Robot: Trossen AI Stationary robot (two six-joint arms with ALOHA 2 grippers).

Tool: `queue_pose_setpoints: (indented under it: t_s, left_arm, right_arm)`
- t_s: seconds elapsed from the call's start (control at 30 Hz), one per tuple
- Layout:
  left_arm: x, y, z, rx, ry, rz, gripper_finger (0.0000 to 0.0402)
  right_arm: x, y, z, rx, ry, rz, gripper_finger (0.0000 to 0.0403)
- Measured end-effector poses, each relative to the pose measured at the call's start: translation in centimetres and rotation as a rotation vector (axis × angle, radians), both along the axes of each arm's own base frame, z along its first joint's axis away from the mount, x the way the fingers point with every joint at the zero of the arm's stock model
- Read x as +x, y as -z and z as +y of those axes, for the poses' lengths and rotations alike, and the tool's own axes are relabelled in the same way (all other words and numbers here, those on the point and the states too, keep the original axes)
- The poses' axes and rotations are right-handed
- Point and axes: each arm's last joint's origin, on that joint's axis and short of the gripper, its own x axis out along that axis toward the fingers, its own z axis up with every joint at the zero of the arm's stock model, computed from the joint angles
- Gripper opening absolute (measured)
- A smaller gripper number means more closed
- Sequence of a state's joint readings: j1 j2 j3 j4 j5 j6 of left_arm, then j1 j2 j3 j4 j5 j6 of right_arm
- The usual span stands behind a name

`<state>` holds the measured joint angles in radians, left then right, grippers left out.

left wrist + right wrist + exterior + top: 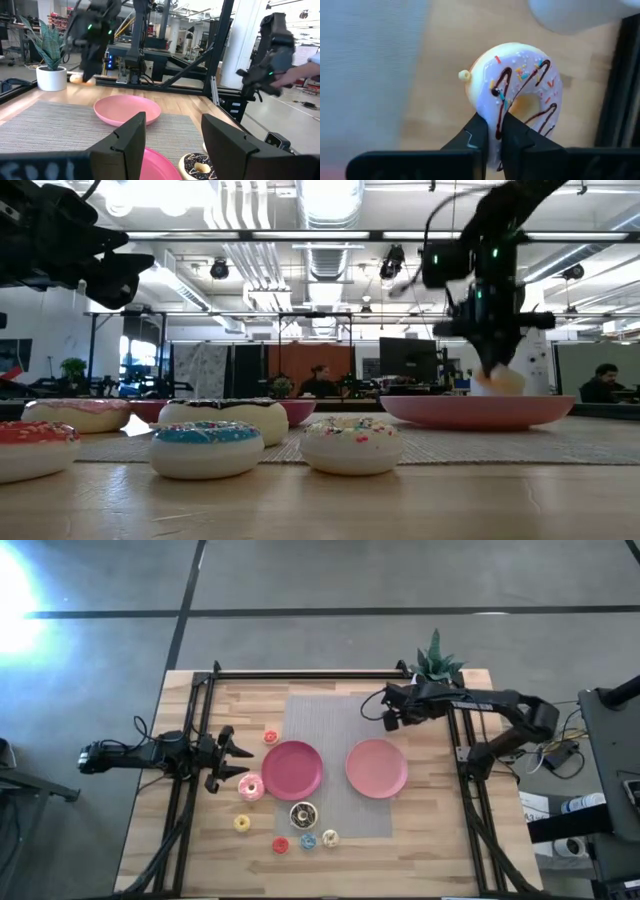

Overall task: Pick & Place donuts
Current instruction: Put the large purple doughnut on the light pink plate

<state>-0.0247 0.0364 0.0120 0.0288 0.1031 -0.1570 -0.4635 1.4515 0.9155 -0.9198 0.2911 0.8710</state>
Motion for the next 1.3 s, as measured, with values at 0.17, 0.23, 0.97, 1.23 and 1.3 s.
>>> queue_pose_setpoints:
  t_s: [0.17,0.23,0.97,1.23,1.3]
  left_arm:
    - [0.0,0.0,0.0,0.000,0.000,0.000,0.0167]
    - [0.0,0.0,0.0,0.000,0.000,0.000,0.0167]
    - [0.0,0.0,0.0,0.000,0.000,0.000,0.0167]
    - [0.0,0.0,0.0,0.000,0.000,0.000,0.0167]
    - [0.0,0.0,0.0,0.000,0.000,0.000,0.0167]
  right_arm:
    - [1.7,-3.2,4.1,0.057,-0.265,-0.172,0.0021]
    - [2.3,-4.1,6.3,0.068,-0.424,-0.199,0.0021]
    - [5.4,3.2,15.7,0.175,-0.778,0.125,0.0075]
    - [6.0,1.8,16.1,0.159,-0.825,0.068,0.0197]
    - [6.0,1.0,16.2,0.151,-0.857,0.047,0.0222]
